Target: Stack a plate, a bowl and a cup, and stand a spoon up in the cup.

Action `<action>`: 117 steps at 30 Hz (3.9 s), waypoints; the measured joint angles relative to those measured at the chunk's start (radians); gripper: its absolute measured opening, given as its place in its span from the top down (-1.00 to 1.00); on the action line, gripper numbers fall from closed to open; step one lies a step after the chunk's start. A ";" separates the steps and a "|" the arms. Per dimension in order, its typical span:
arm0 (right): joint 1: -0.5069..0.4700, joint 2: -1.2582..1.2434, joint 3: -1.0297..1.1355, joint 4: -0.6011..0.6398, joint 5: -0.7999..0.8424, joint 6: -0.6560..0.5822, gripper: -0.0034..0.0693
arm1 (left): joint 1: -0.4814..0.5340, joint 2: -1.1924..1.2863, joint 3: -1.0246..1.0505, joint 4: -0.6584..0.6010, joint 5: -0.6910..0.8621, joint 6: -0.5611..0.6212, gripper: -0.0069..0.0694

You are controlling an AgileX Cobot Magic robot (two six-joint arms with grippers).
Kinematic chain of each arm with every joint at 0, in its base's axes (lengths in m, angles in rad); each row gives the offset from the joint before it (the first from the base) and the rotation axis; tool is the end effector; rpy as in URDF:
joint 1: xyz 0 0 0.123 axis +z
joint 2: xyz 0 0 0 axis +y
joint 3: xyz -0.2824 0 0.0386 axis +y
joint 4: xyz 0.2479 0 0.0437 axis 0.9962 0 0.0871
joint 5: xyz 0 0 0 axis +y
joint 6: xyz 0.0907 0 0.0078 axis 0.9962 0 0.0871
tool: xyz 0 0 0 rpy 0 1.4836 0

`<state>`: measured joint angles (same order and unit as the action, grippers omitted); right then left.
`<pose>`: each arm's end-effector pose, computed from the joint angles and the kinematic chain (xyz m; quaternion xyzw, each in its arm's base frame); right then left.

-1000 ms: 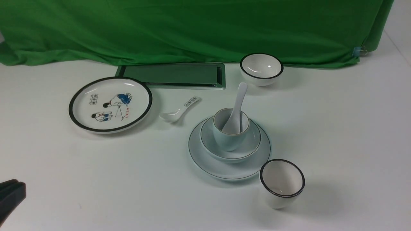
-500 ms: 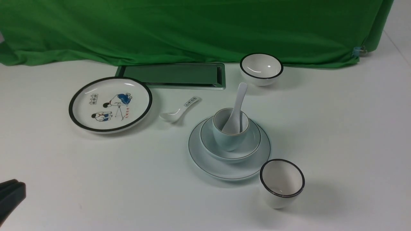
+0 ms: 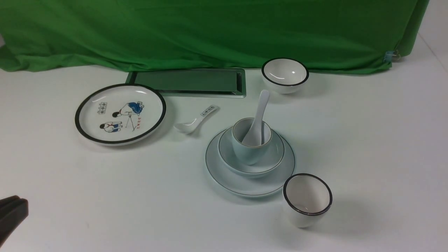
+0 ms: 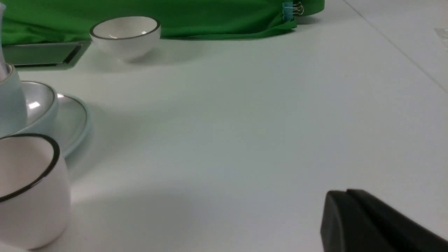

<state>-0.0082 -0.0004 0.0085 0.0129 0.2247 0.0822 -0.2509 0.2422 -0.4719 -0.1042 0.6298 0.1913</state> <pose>0.0559 -0.0002 0.1898 0.0380 0.7557 0.0294 0.6531 0.0500 -0.0186 0.2993 0.1615 0.7914 -0.0670 0.5858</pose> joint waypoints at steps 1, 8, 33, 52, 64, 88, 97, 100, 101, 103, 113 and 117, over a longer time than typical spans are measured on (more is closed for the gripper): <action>0.000 0.000 0.000 0.000 0.000 0.000 0.88 | 0.000 0.000 0.000 0.000 0.000 0.000 0.90; 0.000 0.000 0.000 0.000 -0.002 0.001 0.87 | 0.000 0.000 0.000 0.000 0.000 0.000 0.90; 0.000 0.000 0.000 0.001 -0.002 0.001 0.71 | 0.015 -0.109 0.171 0.003 -0.351 -0.001 0.89; -0.002 0.000 0.000 0.001 -0.002 0.001 0.59 | 0.354 -0.240 0.478 -0.001 -0.442 -0.142 0.89; -0.002 0.000 0.000 0.001 -0.002 0.002 0.52 | 0.354 -0.240 0.479 0.030 -0.410 -0.143 0.89; -0.002 0.000 0.000 0.001 -0.002 0.002 0.36 | 0.354 -0.240 0.479 0.032 -0.408 -0.114 0.89; -0.002 0.000 0.000 0.001 -0.002 0.002 0.30 | 0.354 -0.240 0.479 0.032 -0.408 -0.113 0.89; -0.002 0.000 0.000 0.001 -0.002 0.002 0.27 | 0.354 -0.240 0.479 0.032 -0.408 -0.113 0.89; -0.002 0.000 0.000 0.001 -0.002 0.002 0.26 | 0.354 -0.240 0.479 0.032 -0.408 -0.111 0.89; -0.002 0.000 0.000 0.001 -0.002 0.002 0.26 | 0.354 -0.240 0.479 0.032 -0.408 -0.111 0.89; -0.002 0.000 0.000 0.001 -0.002 0.002 0.25 | 0.354 -0.240 0.479 0.032 -0.408 -0.111 0.89; -0.002 0.000 0.000 0.001 -0.002 0.002 0.25 | 0.354 -0.240 0.479 0.032 -0.408 -0.111 0.89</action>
<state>-0.0101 -0.0004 0.0085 0.0138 0.2226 0.0845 0.1030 0.0024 0.0071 -0.0720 0.2220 0.0800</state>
